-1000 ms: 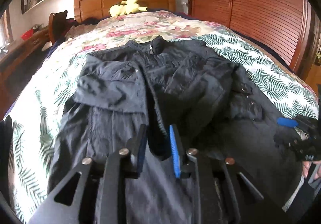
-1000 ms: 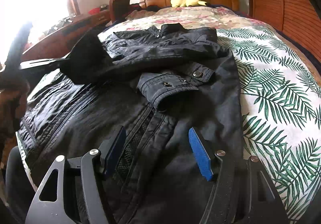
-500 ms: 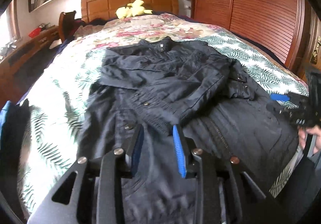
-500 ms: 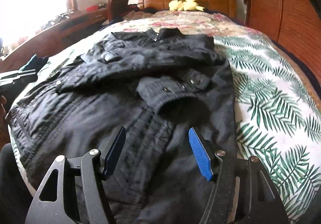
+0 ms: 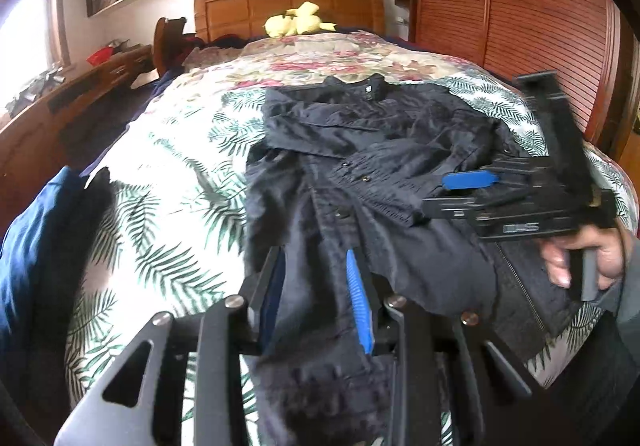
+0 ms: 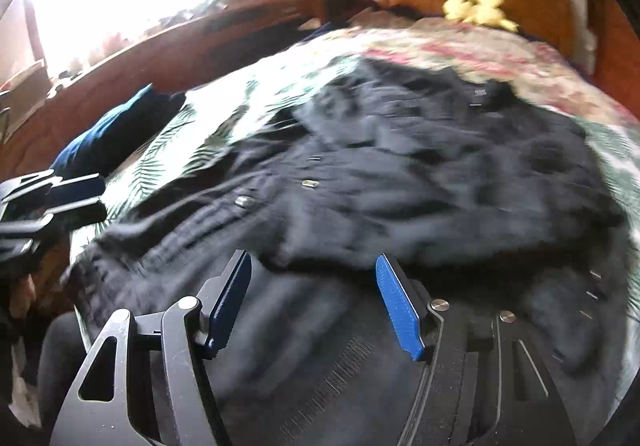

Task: Fold large clothes
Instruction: 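Grasp the folded jacket edge with the right gripper and straighten it into a strip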

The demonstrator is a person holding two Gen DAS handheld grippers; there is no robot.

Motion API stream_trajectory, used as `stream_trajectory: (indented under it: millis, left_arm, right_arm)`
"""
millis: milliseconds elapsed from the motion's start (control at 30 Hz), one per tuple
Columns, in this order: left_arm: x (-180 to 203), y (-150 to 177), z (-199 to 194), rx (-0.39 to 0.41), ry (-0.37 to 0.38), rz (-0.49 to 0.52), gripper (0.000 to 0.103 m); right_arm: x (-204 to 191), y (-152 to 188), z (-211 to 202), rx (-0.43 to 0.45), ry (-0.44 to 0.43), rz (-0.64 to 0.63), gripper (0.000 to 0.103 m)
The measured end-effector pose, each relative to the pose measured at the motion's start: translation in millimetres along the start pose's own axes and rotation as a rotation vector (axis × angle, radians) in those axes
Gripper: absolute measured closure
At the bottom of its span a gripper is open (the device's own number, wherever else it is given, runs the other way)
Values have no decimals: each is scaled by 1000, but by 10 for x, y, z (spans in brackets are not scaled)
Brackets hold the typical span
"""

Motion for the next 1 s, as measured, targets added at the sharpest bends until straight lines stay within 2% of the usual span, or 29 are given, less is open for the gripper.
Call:
stream_trajectory:
  millis: [67,133,167,233,267,300,400,600,733,833,933,967,1000]
  left_arm:
    - [-35,40,-17,1,0,-6,73]
    - [-64,81,-25,3,2,-13,73]
    - [-71,95,-23,3,6,-17,73]
    - [-83,117,-17,2,12,-21,73]
    - [-86,130,-9,1,14,-23,73]
    - [-84,139,-5,0,16,-25,73]
    - [-91,165,28,-6,24,-31,73]
    - [-80,191,60,-11,26,-28,73]
    - [-95,217,139,-33,13,-26,72]
    - [-103,267,157,-46,-2,-18,72]
    - [-120,319,171,-59,-15,-15,72]
    - [-126,334,178,-63,-20,-15,72]
    - [-135,352,185,-68,-28,-14,72]
  right_arm:
    - [-81,-93,203,-44,39,-19,43]
    - [-107,-119,349,-84,79,-28,51]
    - [-124,-121,408,-104,109,-47,60]
    - [-166,-99,442,-127,99,-90,90]
    - [-194,-65,443,-141,105,-113,101]
    - [-207,-27,428,-144,122,-137,101]
    - [-219,105,307,-145,102,-166,103]
    - [-257,433,-92,-117,85,-204,103]
    - [-228,528,-335,-67,45,-142,102]
    - [-175,623,-573,-23,36,-110,97]
    - [-17,804,-800,0,49,-67,77]
    - [78,898,-881,4,71,-48,58]
    - [141,964,-937,9,85,-37,44]
Point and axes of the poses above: each gripper's, at about its wrist camera, not at the fingertips, and z roughly the way its jaws point, x to its right, y to its underside, the point moved 5 cm from there along z, roughly the way its jaws point, and after that the axes turned 12 degrees about -x, right-handed, at the moved point
